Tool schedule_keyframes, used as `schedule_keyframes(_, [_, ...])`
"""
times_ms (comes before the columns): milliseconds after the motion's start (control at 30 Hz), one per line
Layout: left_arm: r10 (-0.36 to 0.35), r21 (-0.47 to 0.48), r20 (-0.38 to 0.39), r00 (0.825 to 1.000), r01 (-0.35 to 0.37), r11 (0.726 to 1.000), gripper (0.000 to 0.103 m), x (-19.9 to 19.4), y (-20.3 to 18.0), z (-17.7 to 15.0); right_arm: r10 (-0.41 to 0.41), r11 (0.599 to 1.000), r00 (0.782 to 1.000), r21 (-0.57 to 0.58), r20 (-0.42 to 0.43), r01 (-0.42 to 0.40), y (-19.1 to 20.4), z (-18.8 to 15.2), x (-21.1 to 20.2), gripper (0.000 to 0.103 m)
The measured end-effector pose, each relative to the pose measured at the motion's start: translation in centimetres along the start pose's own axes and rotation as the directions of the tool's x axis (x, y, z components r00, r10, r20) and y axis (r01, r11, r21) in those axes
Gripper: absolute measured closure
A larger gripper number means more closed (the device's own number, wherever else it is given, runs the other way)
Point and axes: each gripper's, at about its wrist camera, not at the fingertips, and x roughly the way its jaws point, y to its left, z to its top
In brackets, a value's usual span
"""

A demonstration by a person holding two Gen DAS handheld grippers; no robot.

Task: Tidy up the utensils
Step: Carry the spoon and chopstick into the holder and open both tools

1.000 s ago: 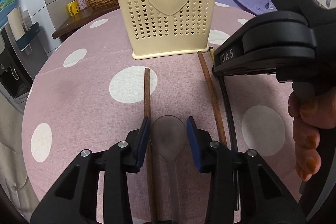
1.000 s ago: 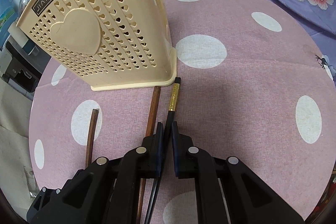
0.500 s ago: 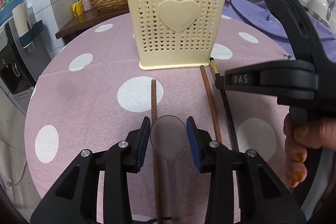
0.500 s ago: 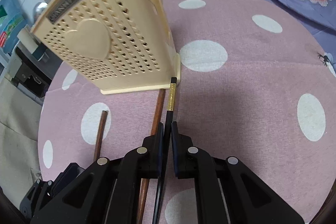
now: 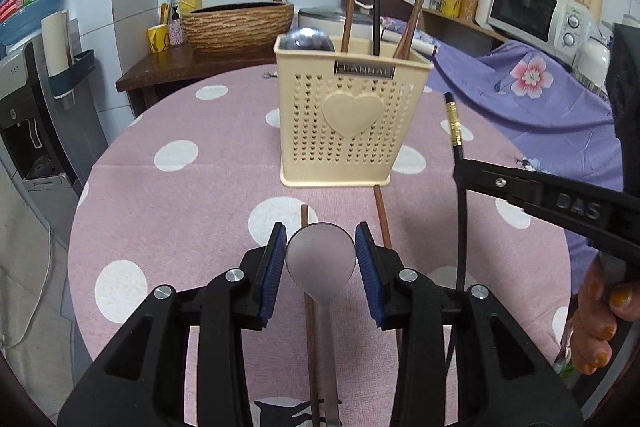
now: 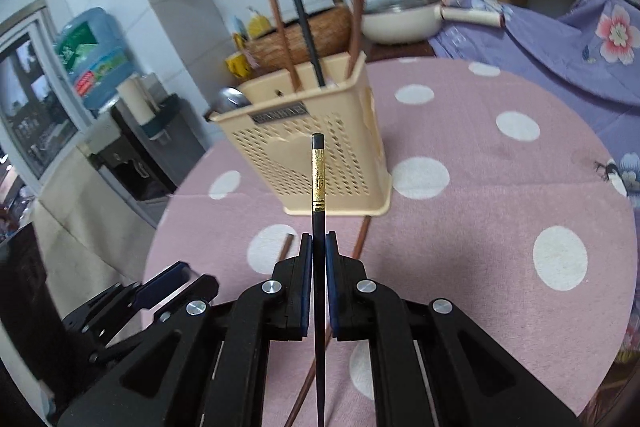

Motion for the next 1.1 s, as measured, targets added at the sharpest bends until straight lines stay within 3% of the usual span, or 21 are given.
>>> schedule_keyframes(233, [-0.016,-0.006,0.051,0.999,0.016,1.000,0.067,-2.6,0.1,1.2,0.091,0.996,0.993,-0.027,0.073,-0.089,0.6,0.7,-4.4,0.096])
schedule_keyframes(800, [-0.044,0.017,0.124,0.991,0.042,0.999,0.067,-5.3,-0.3,4.1,0.109,0.988,0.980,-0.127,0.166,-0.088,3.0,3.6,-8.1,0.096])
schedule_keyframes(1100, [-0.075,0.043,0.189,0.979,0.068,0.997,0.067,-7.2,-0.6,10.1,0.099,0.982,0.967,-0.179,0.234,-0.057,4.5,8.5,-9.7,0.096])
